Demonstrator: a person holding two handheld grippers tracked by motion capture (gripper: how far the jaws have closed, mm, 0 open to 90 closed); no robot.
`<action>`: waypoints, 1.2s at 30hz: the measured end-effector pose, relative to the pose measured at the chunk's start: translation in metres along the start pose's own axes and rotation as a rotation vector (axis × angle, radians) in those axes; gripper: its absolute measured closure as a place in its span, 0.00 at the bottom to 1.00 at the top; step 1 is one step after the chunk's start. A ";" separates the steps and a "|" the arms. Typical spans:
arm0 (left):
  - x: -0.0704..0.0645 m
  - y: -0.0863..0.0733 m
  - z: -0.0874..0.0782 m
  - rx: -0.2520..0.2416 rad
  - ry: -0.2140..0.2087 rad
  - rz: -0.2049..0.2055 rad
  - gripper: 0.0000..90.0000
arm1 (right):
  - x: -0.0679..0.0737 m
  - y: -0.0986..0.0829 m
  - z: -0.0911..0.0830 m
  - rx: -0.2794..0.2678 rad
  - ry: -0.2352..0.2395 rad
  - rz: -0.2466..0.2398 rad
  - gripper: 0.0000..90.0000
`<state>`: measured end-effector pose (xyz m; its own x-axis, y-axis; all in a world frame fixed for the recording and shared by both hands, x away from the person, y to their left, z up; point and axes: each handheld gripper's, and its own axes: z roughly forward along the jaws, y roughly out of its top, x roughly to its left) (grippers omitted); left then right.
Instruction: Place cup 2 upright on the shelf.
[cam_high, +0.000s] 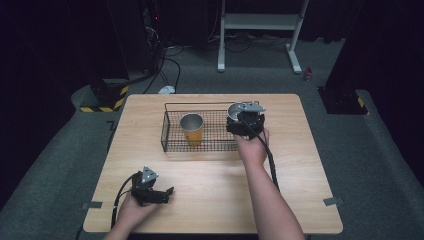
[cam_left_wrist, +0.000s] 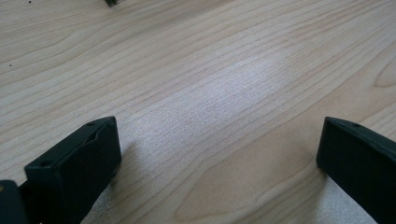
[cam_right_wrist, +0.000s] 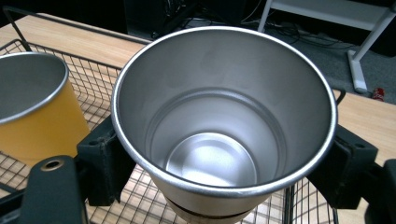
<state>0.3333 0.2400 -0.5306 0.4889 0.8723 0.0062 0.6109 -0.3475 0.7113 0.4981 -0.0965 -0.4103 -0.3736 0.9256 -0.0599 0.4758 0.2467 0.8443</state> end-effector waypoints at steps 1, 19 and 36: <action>0.000 0.000 0.000 0.000 0.000 0.000 0.00 | 0.001 0.002 0.000 0.001 -0.002 -0.003 0.21; 0.000 0.000 0.000 0.000 0.001 0.000 0.00 | 0.001 -0.017 0.030 0.129 -0.016 0.004 0.21; 0.000 0.000 -0.001 0.001 0.003 0.003 0.00 | -0.001 -0.026 0.049 0.217 -0.013 0.001 0.21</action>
<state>0.3327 0.2401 -0.5305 0.4886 0.8725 0.0102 0.6105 -0.3502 0.7104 0.5255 -0.0899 -0.4581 -0.3638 0.9291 -0.0670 0.6366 0.3005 0.7102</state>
